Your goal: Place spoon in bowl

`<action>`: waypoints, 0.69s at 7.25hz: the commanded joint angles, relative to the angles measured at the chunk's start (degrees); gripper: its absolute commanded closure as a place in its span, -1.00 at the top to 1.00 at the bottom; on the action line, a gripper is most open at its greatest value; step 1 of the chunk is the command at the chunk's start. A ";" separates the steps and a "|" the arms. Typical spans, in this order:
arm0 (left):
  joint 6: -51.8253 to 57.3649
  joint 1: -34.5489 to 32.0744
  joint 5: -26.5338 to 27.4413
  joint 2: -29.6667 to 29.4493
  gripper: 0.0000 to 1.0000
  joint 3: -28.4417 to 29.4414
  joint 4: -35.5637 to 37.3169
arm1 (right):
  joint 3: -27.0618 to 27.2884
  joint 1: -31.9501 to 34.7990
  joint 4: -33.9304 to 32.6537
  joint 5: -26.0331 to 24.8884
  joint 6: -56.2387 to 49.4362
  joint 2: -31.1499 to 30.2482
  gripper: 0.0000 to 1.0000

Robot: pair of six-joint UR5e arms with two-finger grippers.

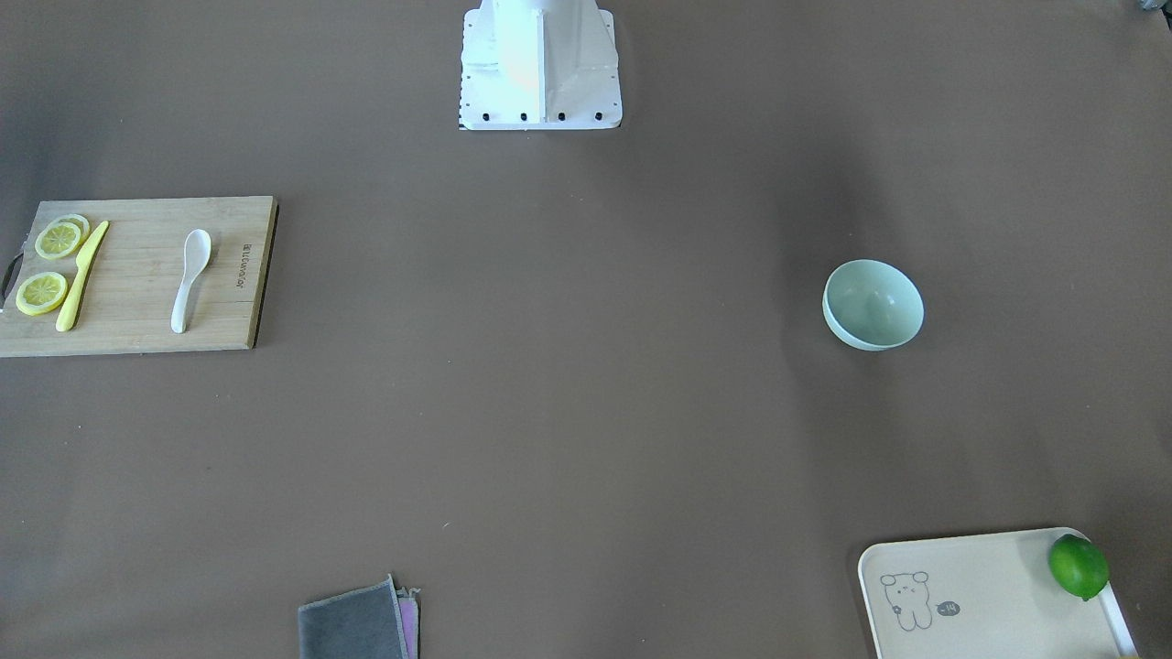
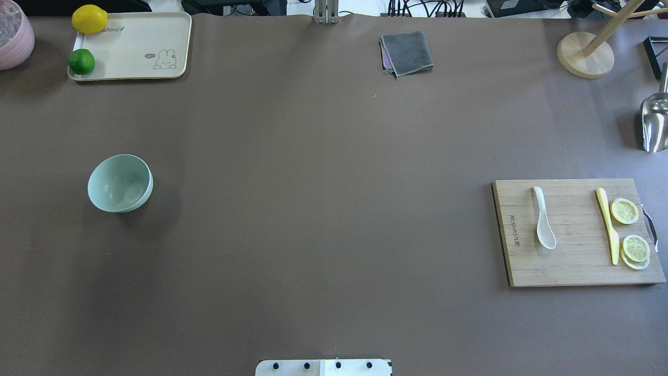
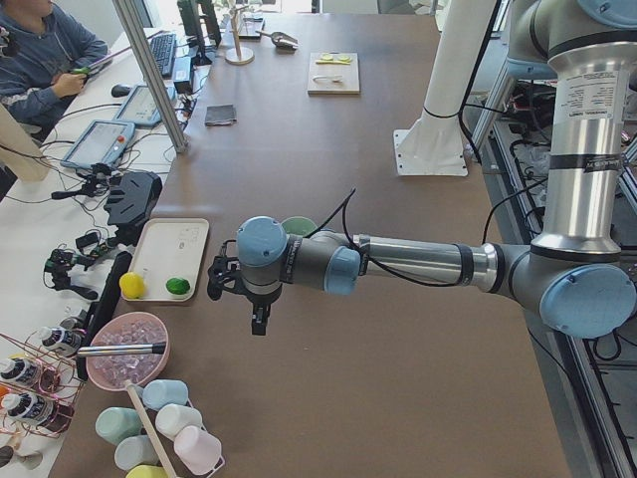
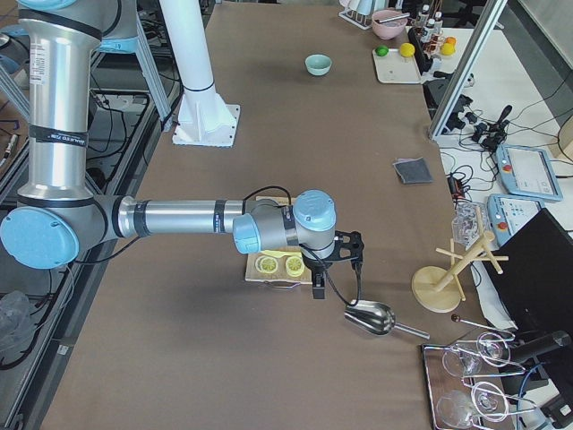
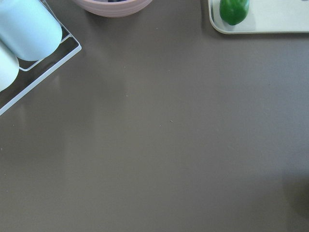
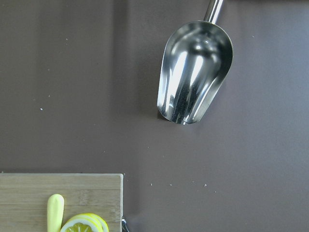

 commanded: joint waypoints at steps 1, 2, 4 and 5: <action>0.08 0.06 4.09 -0.17 0.97 -0.63 -0.17 | -0.18 0.69 0.05 0.11 -0.04 0.28 1.00; 0.09 0.06 5.61 -0.08 0.97 -0.64 -1.22 | -0.27 0.69 0.05 0.11 0.04 0.37 1.00; 0.09 0.06 5.45 -0.08 0.97 -0.55 -1.41 | -0.36 0.69 0.05 0.11 0.04 0.45 1.00; 0.09 -0.03 5.28 0.00 0.97 -0.81 -1.49 | 0.16 0.69 0.05 0.81 0.04 0.19 1.00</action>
